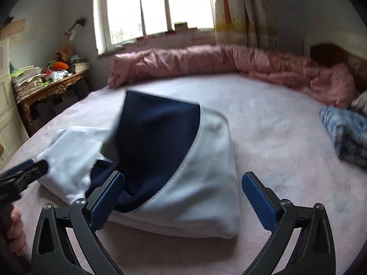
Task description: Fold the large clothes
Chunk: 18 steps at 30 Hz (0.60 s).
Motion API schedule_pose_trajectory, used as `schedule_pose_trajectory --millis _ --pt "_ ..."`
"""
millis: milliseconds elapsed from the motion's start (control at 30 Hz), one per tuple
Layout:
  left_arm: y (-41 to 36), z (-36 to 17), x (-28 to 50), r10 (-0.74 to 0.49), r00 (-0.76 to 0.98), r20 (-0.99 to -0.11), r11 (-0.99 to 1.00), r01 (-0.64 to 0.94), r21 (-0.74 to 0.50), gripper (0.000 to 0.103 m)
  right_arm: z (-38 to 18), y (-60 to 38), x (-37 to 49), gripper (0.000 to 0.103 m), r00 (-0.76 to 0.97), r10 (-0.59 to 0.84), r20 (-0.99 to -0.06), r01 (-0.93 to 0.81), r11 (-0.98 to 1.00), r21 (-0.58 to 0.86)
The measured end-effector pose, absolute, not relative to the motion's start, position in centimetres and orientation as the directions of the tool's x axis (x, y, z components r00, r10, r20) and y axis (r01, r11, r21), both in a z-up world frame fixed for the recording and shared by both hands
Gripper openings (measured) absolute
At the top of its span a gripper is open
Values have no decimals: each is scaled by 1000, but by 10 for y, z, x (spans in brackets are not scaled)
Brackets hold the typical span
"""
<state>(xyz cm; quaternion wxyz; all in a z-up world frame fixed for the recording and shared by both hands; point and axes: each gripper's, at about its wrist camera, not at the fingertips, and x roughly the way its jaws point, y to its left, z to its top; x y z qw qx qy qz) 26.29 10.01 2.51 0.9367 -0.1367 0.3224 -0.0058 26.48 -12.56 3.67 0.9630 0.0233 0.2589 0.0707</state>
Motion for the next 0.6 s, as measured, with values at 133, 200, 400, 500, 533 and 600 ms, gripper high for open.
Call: schedule_pose_trajectory --millis 133,200,400,500,533,600 --pt "132 6 275 -182 740 -647 897 -144 -418 103 49 -122 250 103 880 115 -460 -122 992 15" --pt "139 3 278 -211 735 -645 877 -149 -457 102 53 -122 249 103 877 103 -469 -112 994 8" --pt "150 18 271 -34 757 -652 914 -240 -327 99 46 -135 259 103 847 111 -520 -89 994 67" --pt "168 13 270 1 741 -672 887 -311 -342 99 42 -140 263 103 840 113 -530 -82 993 82" --pt "175 7 274 -34 716 -697 875 -316 -367 99 43 -141 263 103 840 114 -531 -83 993 82" --pt "185 -11 287 -102 658 -746 854 -327 -405 99 42 -141 263 103 841 113 -529 -81 993 84"
